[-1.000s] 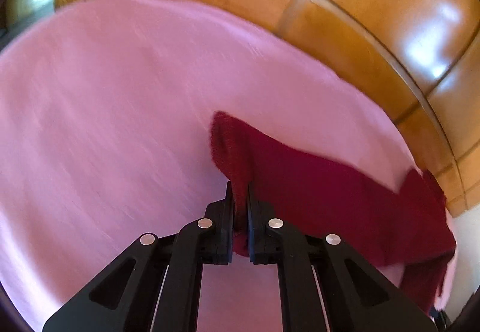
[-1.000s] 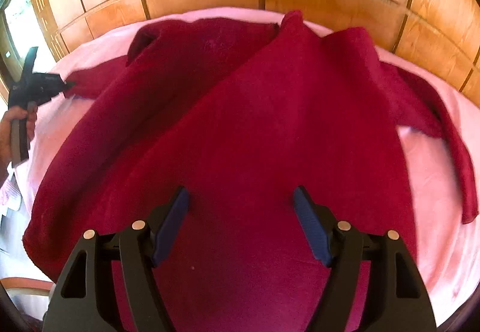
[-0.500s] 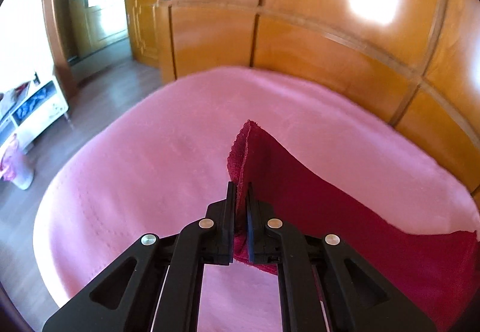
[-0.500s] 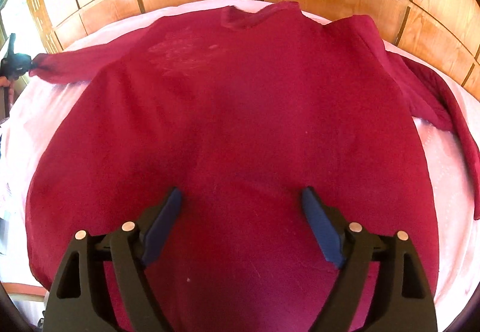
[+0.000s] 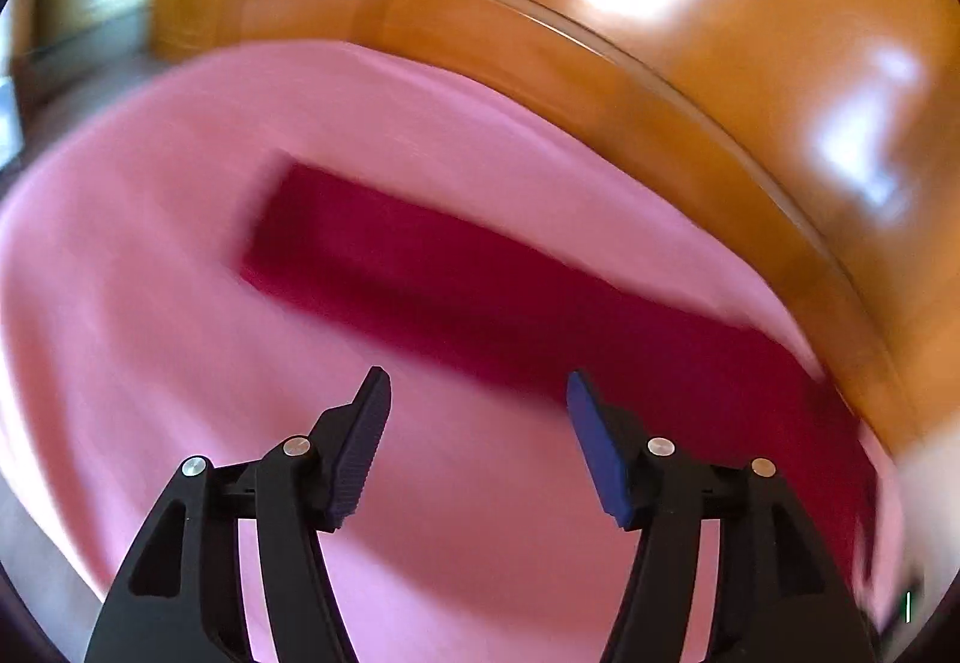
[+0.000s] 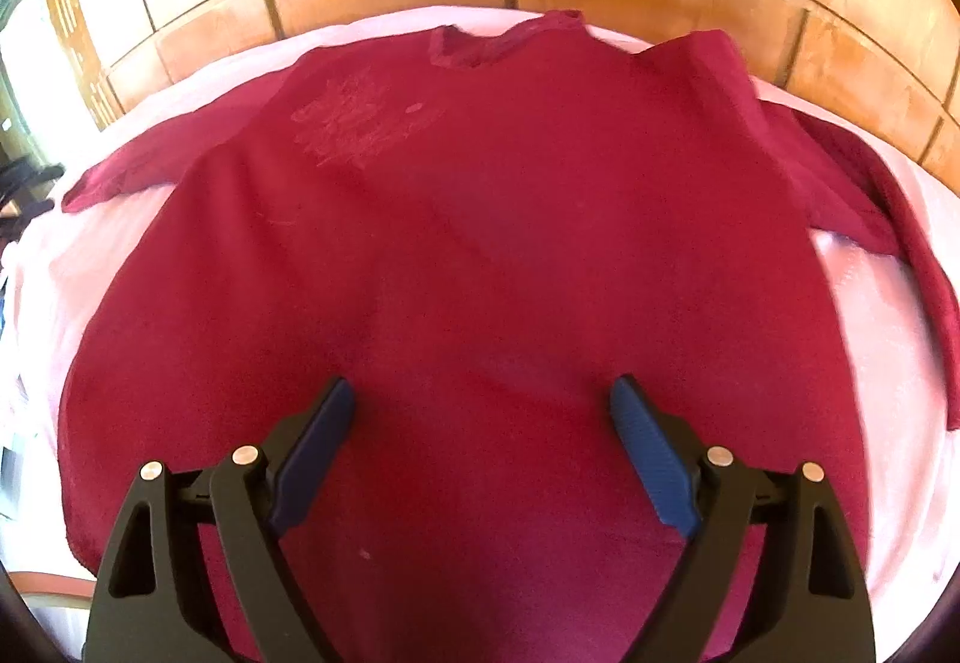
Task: Fold small clothes
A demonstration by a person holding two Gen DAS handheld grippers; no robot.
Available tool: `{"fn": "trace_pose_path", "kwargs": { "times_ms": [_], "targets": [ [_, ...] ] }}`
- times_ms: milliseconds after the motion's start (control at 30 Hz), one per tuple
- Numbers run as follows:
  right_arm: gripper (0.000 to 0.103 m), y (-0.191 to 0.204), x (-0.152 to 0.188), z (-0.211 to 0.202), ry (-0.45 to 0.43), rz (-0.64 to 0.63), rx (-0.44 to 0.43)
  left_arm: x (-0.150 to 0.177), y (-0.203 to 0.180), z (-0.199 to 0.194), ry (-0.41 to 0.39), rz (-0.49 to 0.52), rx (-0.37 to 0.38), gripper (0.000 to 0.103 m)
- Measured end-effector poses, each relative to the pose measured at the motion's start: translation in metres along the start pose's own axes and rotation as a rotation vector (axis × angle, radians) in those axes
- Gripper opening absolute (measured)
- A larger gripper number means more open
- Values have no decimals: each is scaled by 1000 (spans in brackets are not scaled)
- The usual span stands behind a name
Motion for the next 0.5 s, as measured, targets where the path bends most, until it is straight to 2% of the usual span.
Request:
{"fn": "trace_pose_path", "kwargs": {
  "times_ms": [67, 167, 300, 400, 433, 467, 500],
  "targets": [
    [87, -17, 3, -6, -7, 28, 29, 45, -37, -2, 115, 81, 149, 60],
    [87, -62, 16, -19, -1, 107, 102, 107, -79, -3, 257, 169, 299, 60],
    [87, -111, 48, -28, 50, 189, 185, 172, -113, -1, 404, 213, 409, 60],
    [84, -130, 78, -31, 108, 241, 159, 206, -126, 3, 466, 232, 426, 59],
    [81, -130, 86, -33, 115, 246, 141, 212, -128, 3, 465, 237, 417, 47],
    [75, -129, 90, -35, 115, 244, 132, 214, -128, 5, 466, 244, 404, 24],
    [63, -124, 94, -38, 113, 230, 119, 215, -129, 8, 476, 241, 393, 12]
  ]
}}
Point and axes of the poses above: each gripper's, at about its wrist camera, not at the fingertips, and z roughly the way its jaws point, y to its left, x to its underside, the point moved 3 cm from there along z, roughly the way its jaws point, and after that the axes turned 11 degrees about x, right-handed, at the moved point
